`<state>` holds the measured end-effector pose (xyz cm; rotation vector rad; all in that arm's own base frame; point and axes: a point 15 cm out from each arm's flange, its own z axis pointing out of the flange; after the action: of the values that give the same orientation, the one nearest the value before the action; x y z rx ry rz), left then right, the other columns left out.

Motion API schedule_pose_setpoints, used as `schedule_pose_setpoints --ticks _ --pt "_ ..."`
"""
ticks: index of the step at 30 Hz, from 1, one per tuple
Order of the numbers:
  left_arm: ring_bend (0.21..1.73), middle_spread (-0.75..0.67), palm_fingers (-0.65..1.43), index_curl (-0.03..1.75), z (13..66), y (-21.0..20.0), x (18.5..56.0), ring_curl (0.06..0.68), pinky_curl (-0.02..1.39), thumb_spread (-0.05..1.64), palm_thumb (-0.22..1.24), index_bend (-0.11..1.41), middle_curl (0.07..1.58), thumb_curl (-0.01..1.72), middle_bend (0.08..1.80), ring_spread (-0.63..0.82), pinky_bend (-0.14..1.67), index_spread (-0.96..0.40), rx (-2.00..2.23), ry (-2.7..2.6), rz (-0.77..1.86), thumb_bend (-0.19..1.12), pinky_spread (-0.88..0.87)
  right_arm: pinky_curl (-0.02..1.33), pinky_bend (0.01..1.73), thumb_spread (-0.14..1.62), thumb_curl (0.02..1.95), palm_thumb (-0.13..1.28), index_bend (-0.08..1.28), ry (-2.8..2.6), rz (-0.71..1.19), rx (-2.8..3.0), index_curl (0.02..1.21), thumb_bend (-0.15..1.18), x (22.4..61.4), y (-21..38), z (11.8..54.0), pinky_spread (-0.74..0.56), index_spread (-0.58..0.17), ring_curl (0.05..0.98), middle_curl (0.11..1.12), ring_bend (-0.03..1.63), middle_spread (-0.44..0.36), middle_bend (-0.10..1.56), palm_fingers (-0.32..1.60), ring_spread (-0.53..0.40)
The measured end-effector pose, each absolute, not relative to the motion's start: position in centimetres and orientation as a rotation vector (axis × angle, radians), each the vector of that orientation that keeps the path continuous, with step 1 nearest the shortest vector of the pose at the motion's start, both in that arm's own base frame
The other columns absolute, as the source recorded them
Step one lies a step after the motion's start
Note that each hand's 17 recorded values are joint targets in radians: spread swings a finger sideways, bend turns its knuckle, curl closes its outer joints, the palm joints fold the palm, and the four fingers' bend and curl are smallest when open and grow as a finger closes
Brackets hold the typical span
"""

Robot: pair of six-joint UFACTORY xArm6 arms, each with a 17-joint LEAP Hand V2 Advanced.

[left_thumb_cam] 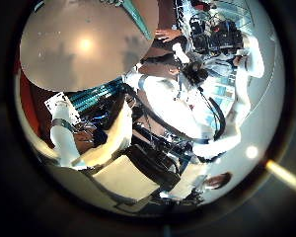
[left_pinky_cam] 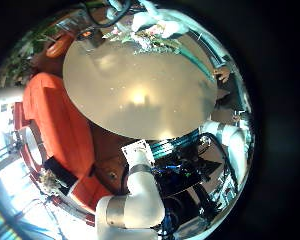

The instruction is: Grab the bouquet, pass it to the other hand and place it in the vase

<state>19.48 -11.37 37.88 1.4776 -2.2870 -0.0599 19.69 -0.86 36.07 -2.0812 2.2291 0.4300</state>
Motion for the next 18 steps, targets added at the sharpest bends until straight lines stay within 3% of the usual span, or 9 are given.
schedule_pose_setpoints --ticks 6,18 --pt "0.39 0.39 0.16 0.49 37.4 -9.9 20.4 0.198 0.21 1.14 0.37 0.39 0.34 0.33 0.19 0.55 0.18 0.01 1.452 -2.334 -0.138 -0.02 0.51 0.13 0.53 1.25 0.37 0.58 0.16 2.361 0.496 -1.922 0.30 -0.02 22.6 -4.6 34.2 0.35 -0.361 0.196 0.38 0.62 -0.044 0.31 0.42 0.019" --pt "0.39 0.39 0.16 0.48 36.9 -9.0 21.5 0.201 0.21 1.14 0.36 0.38 0.33 0.32 0.19 0.56 0.17 0.01 1.397 -2.349 -0.123 -0.02 0.51 0.12 0.51 1.15 0.39 0.55 0.17 2.475 0.586 -1.791 0.30 -0.02 28.6 -8.9 26.5 0.30 -0.267 0.238 0.42 0.76 -0.053 0.40 0.45 -0.089"
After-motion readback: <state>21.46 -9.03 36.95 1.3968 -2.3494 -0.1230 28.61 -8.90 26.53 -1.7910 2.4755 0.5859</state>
